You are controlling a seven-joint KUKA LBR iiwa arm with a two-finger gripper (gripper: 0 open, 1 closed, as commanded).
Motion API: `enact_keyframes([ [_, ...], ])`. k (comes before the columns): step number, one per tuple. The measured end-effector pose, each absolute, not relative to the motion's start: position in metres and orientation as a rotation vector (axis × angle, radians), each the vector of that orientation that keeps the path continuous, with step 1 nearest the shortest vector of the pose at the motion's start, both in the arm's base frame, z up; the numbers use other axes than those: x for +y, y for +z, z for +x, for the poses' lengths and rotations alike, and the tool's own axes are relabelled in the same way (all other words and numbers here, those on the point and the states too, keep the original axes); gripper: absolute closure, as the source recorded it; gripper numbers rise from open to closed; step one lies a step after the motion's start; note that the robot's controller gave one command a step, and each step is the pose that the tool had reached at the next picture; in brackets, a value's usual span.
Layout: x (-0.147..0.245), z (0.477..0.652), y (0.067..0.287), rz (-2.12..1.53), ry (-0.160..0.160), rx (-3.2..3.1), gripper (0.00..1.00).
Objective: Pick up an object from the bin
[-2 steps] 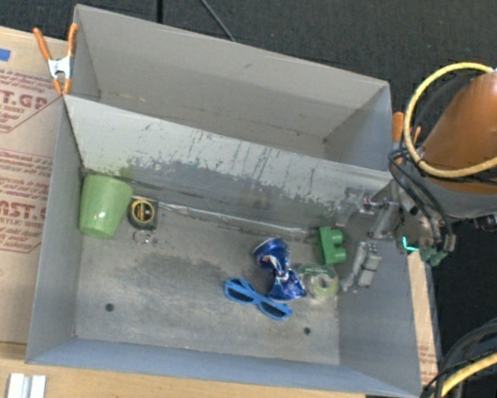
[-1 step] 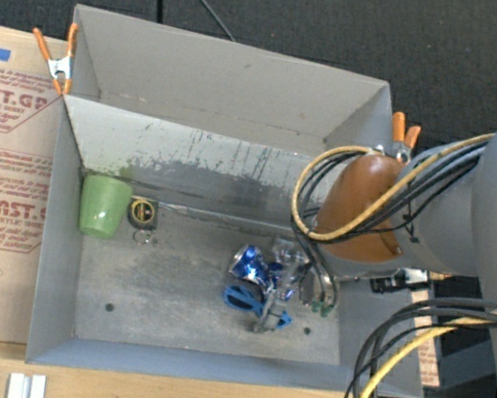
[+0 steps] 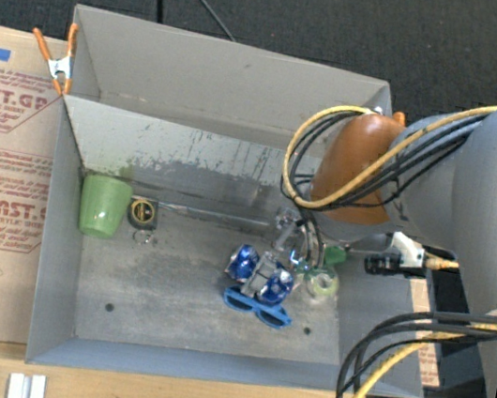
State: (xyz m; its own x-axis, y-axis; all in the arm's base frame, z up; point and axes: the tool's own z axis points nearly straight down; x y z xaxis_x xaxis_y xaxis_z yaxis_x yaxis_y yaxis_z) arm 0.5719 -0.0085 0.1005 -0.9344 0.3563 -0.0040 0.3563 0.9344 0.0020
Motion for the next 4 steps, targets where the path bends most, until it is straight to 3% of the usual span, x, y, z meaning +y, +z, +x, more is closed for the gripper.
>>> enact_keyframes([
  [1,-0.01,0.55,0.108,-0.921,0.001,3.003,0.0],
  [2,0.001,0.519,0.07,-0.68,0.003,3.063,0.0],
  [3,0.002,0.52,0.07,-0.679,0.004,3.061,0.0],
  [4,0.001,0.522,0.073,-0.678,0.002,3.057,1.0],
])
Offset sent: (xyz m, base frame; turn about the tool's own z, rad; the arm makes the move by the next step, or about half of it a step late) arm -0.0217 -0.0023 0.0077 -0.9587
